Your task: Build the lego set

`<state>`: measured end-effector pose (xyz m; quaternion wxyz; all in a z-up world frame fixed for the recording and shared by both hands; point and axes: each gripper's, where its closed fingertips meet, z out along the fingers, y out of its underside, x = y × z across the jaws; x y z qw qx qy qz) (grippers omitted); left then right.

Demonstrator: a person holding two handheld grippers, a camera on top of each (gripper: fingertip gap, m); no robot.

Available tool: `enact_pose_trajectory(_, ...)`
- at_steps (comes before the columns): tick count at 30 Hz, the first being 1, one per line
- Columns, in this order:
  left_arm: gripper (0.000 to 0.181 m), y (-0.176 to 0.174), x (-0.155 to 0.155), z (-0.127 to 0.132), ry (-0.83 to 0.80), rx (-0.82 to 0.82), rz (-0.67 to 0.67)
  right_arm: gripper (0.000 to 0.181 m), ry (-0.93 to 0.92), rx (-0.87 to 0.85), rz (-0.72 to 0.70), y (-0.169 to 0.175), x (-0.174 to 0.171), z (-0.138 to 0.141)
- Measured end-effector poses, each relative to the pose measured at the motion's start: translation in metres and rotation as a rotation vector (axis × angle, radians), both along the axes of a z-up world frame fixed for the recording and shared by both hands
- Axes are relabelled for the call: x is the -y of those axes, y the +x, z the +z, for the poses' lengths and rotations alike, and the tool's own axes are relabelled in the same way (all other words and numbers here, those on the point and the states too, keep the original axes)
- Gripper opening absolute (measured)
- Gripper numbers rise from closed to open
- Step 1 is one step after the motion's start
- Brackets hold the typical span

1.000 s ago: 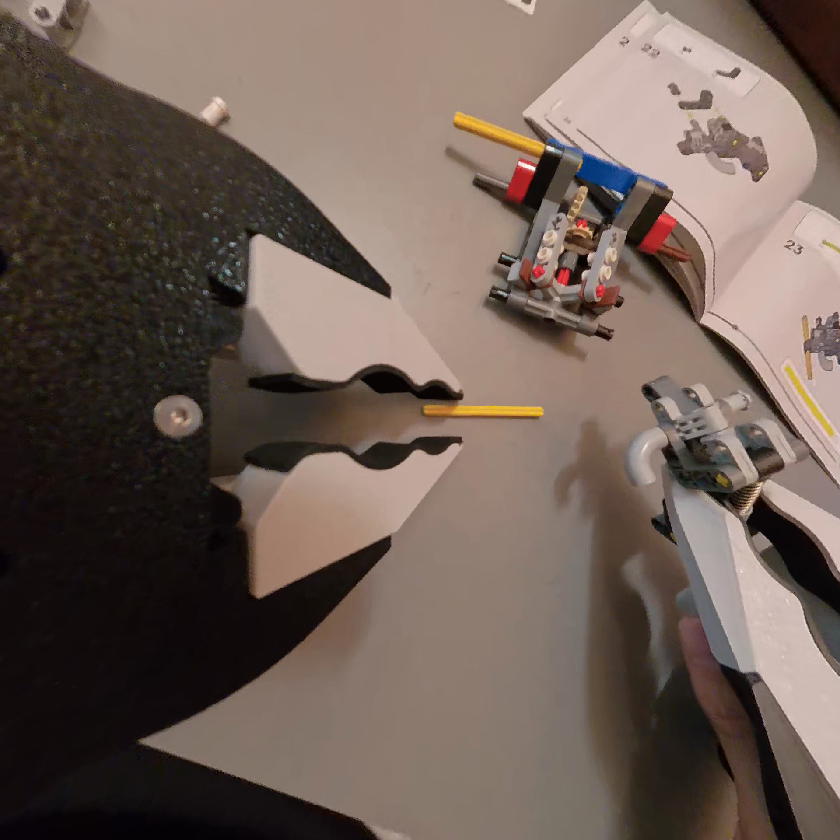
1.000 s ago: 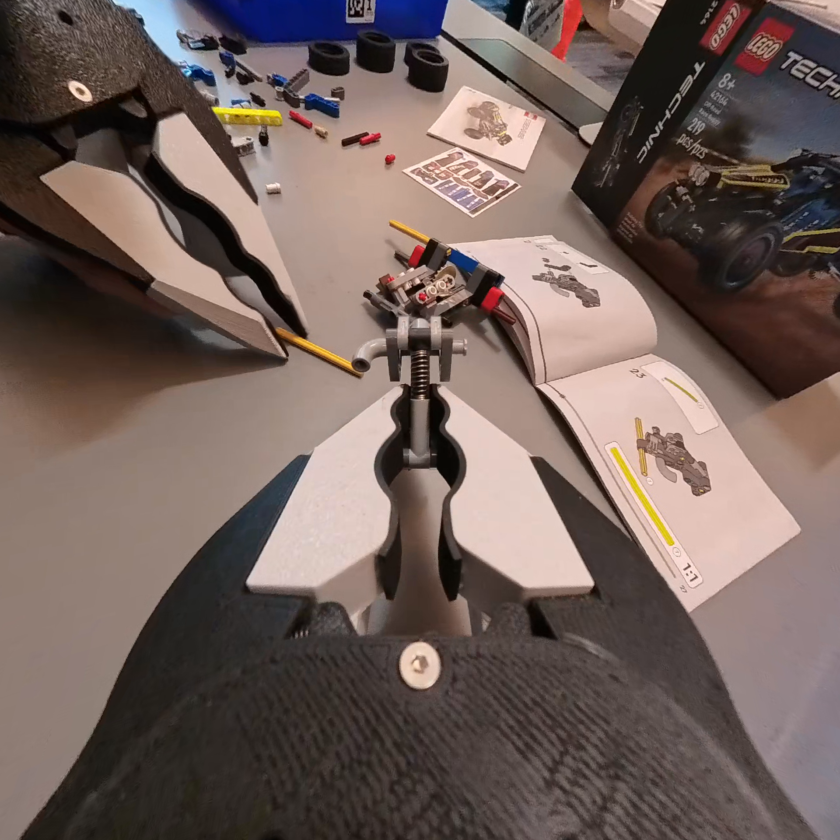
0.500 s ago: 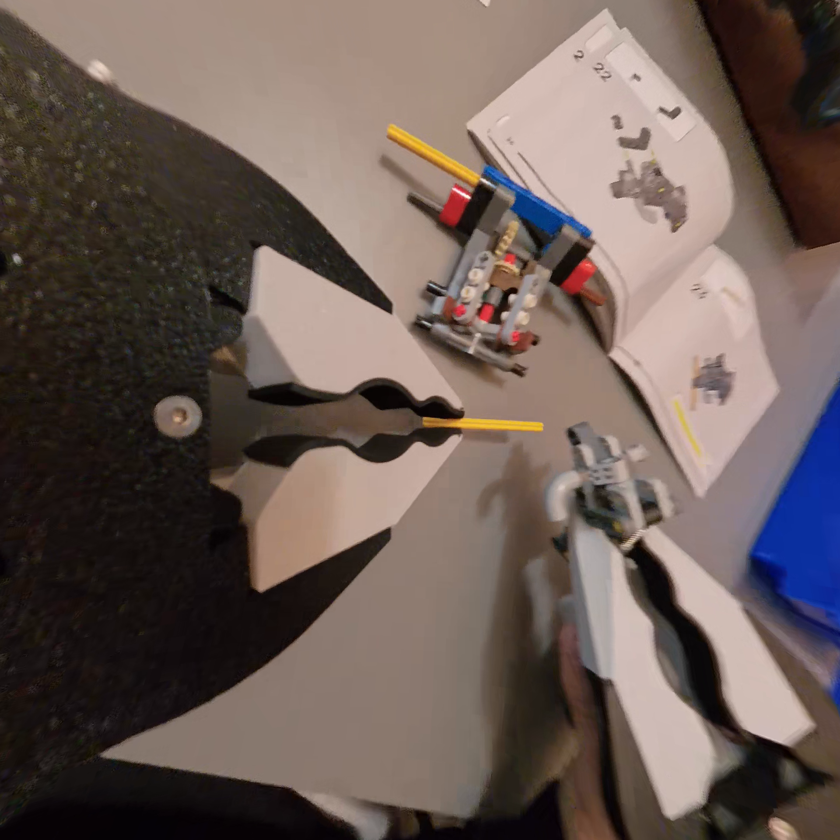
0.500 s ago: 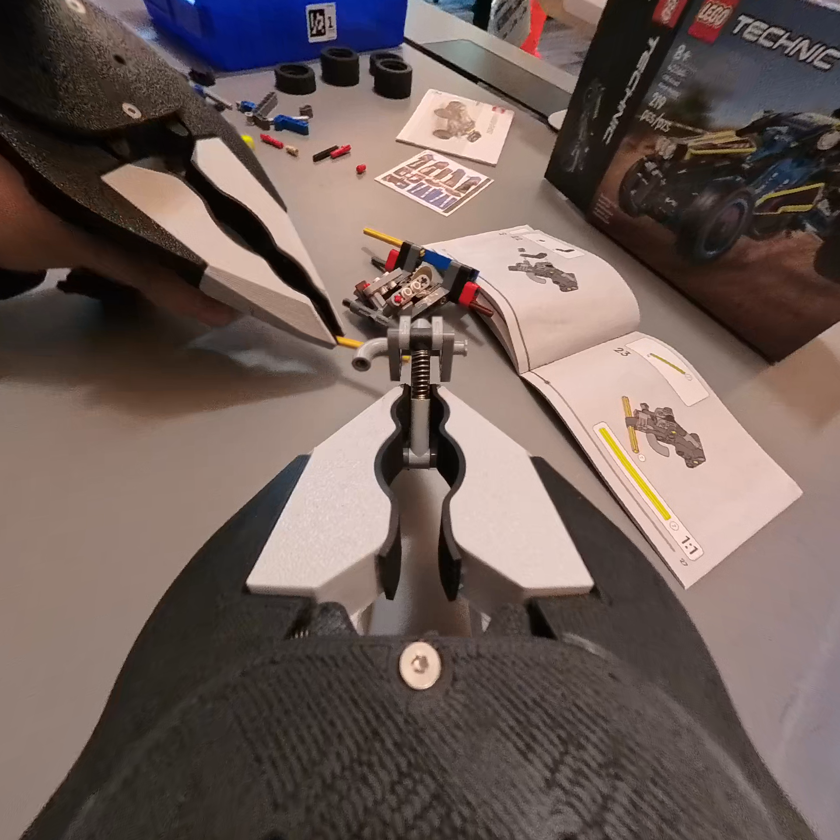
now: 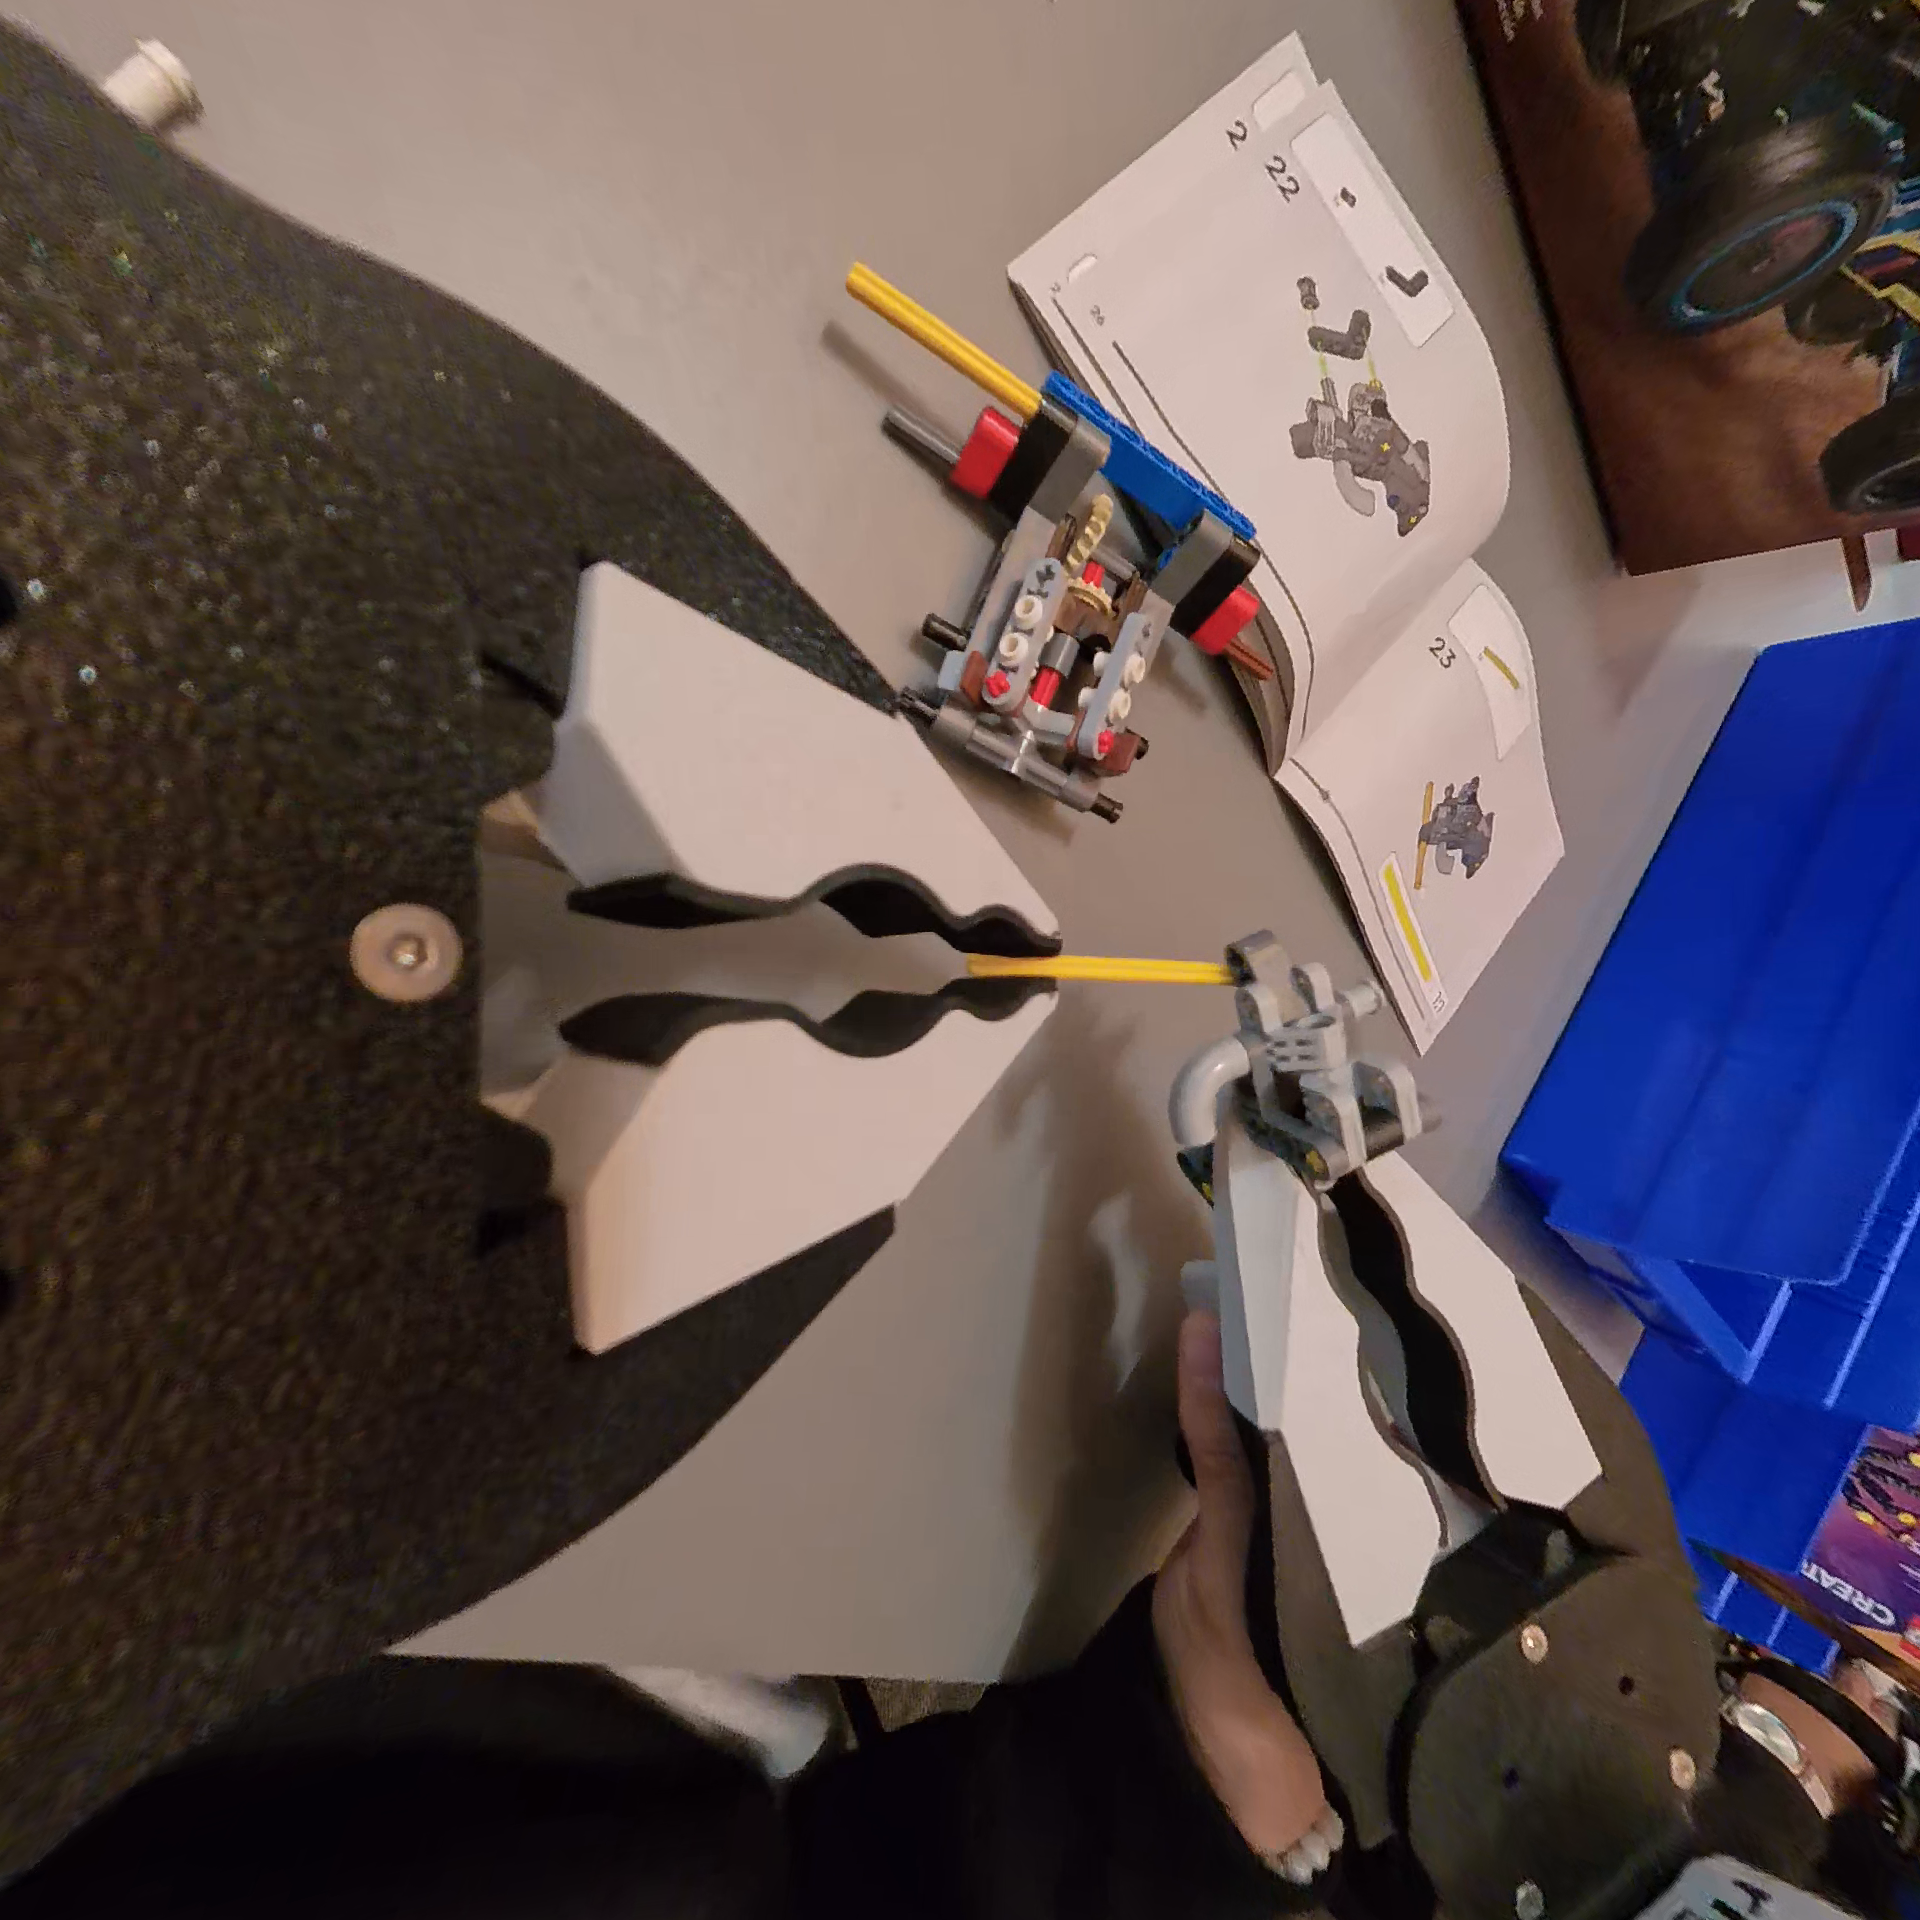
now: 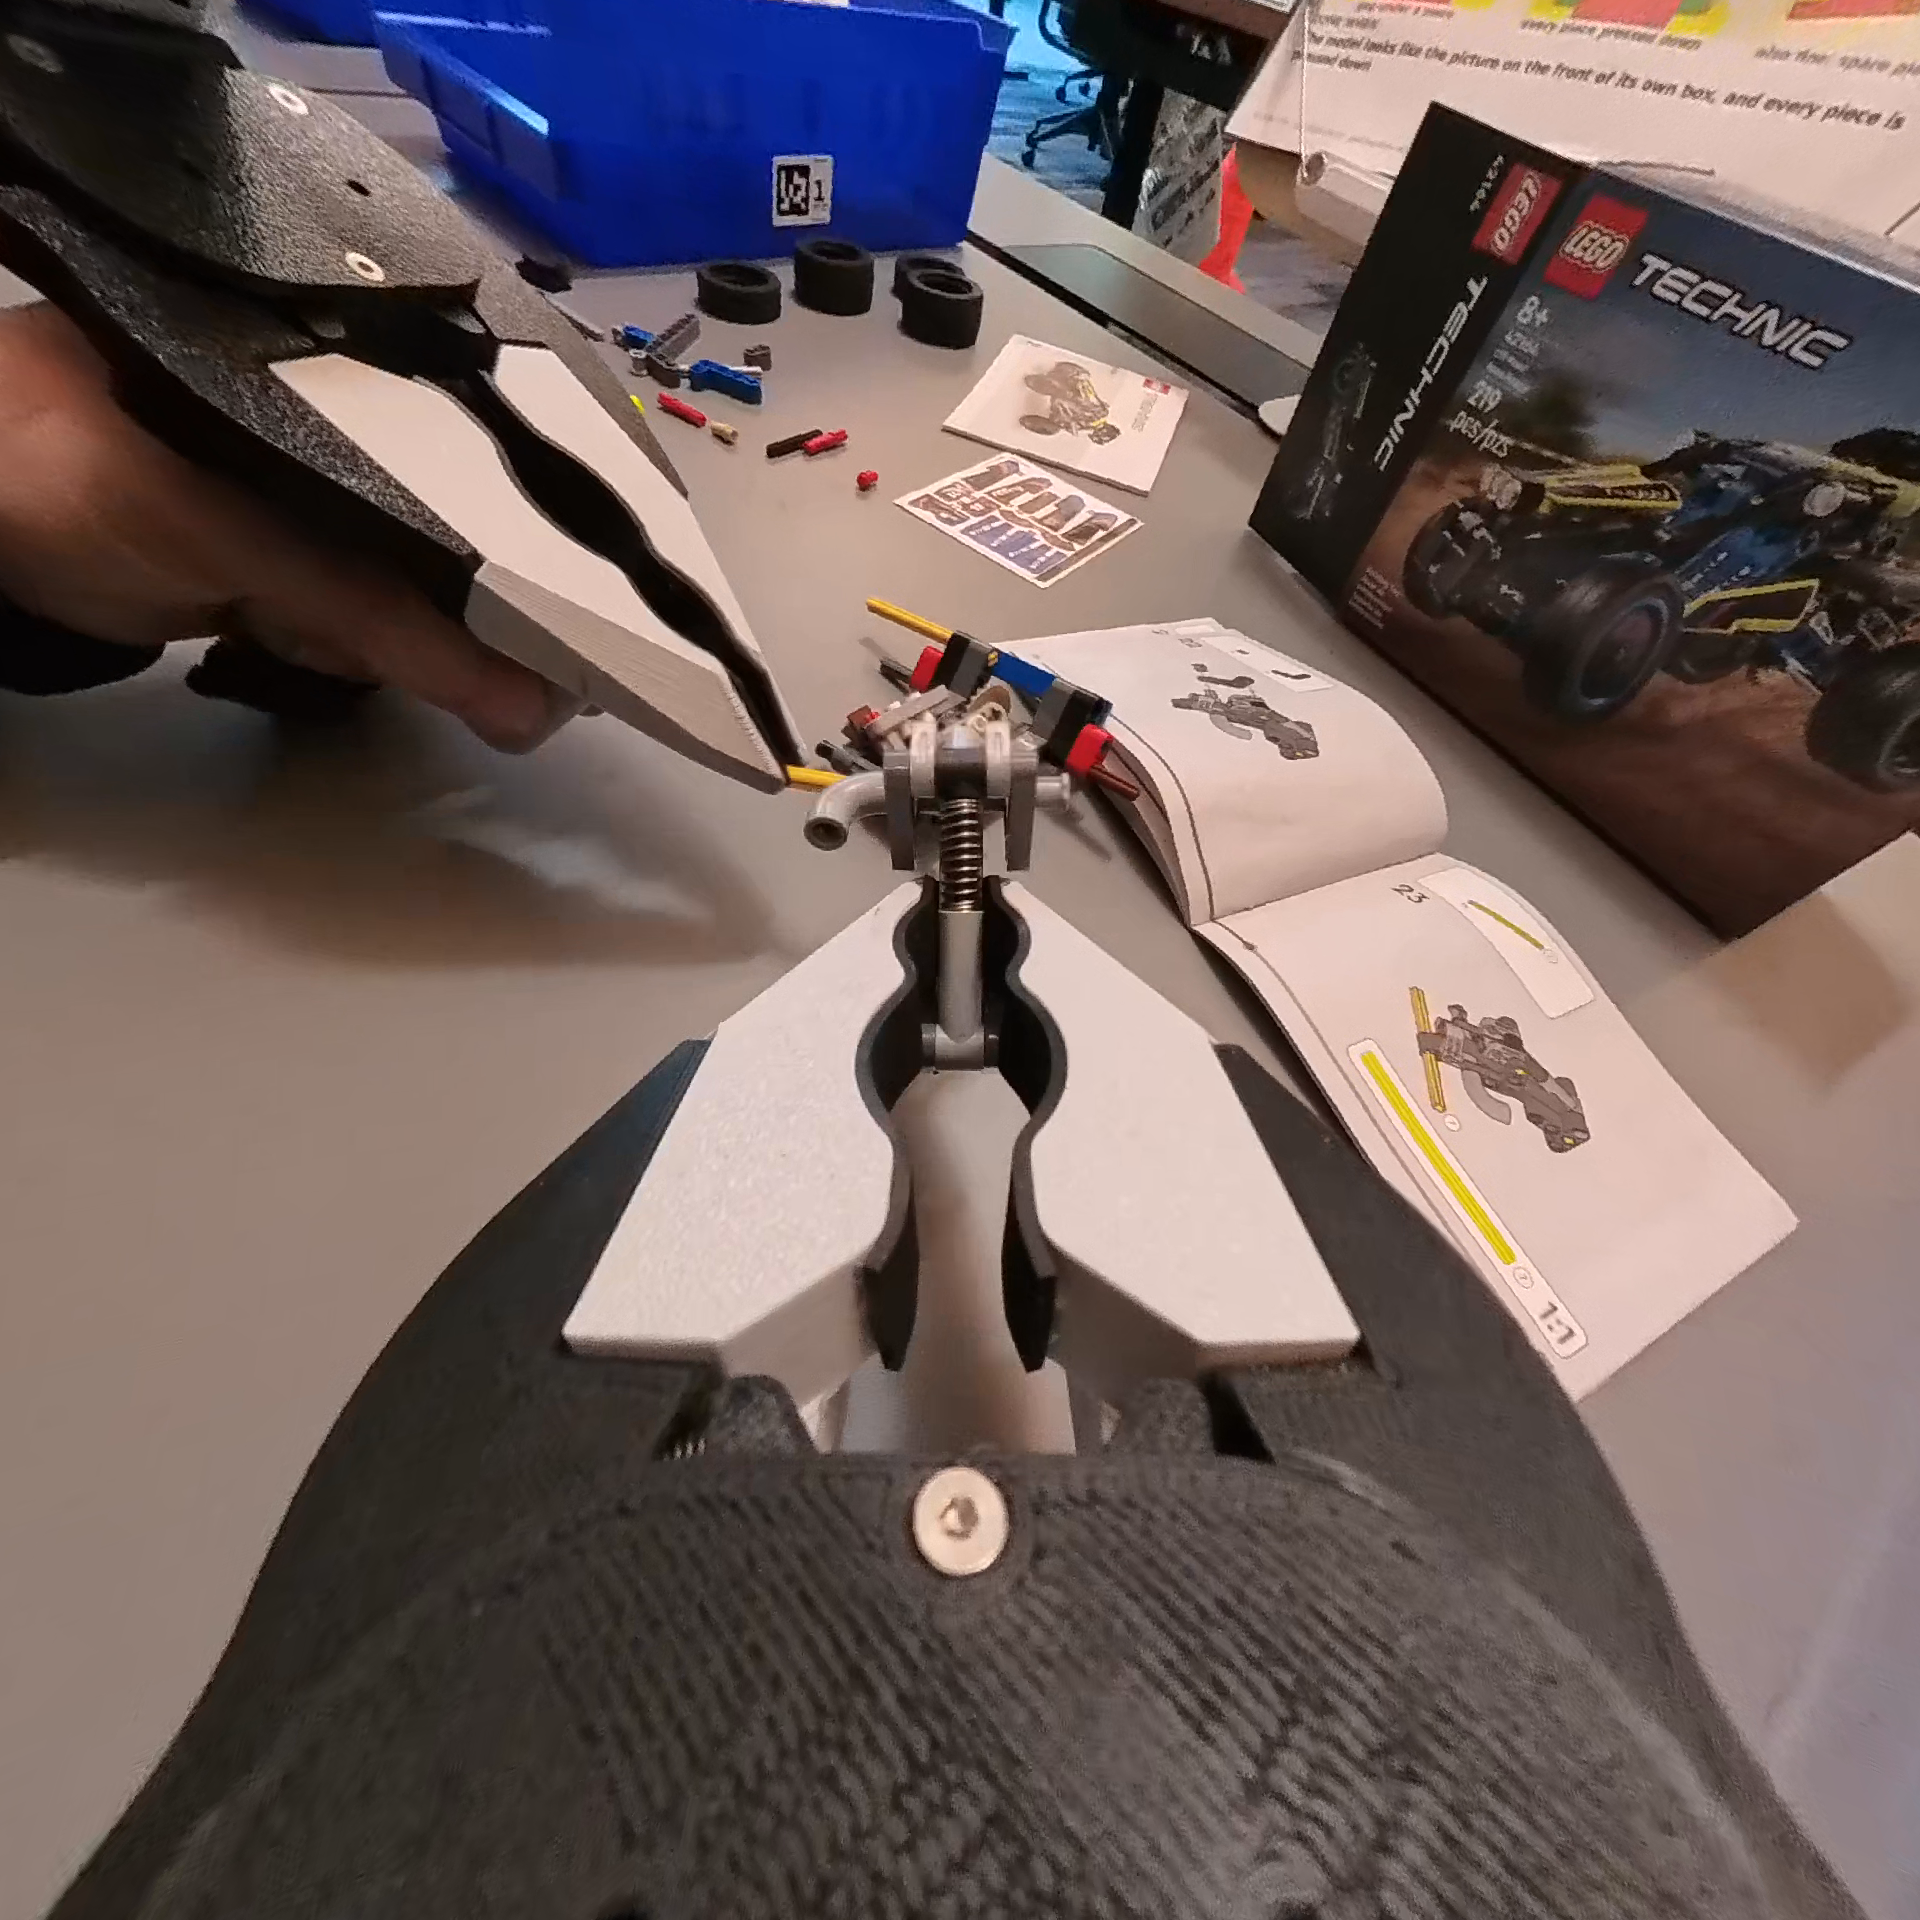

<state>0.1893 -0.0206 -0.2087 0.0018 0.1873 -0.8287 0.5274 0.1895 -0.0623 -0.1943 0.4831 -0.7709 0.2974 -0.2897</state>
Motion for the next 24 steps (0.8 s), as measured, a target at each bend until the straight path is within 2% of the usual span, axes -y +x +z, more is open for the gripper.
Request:
enact_pose_trajectory(1,0.001,-0.001,0.001,0.002,-0.013,-0.008,0.0,0.006,-0.003,0.001,0.001,0.0,0.0,0.0)
enact_pose_trajectory(14,0.001,0.002,-0.007,0.018,-0.115,-0.065,0.007,0.005,0.008,0.082,-0.022,0.003,0.004,0.01)
enact_pose_trajectory(24,0.001,0.003,-0.007,0.011,-0.112,-0.111,0.018,0.005,-0.026,0.105,-0.014,0.004,-0.002,0.008)
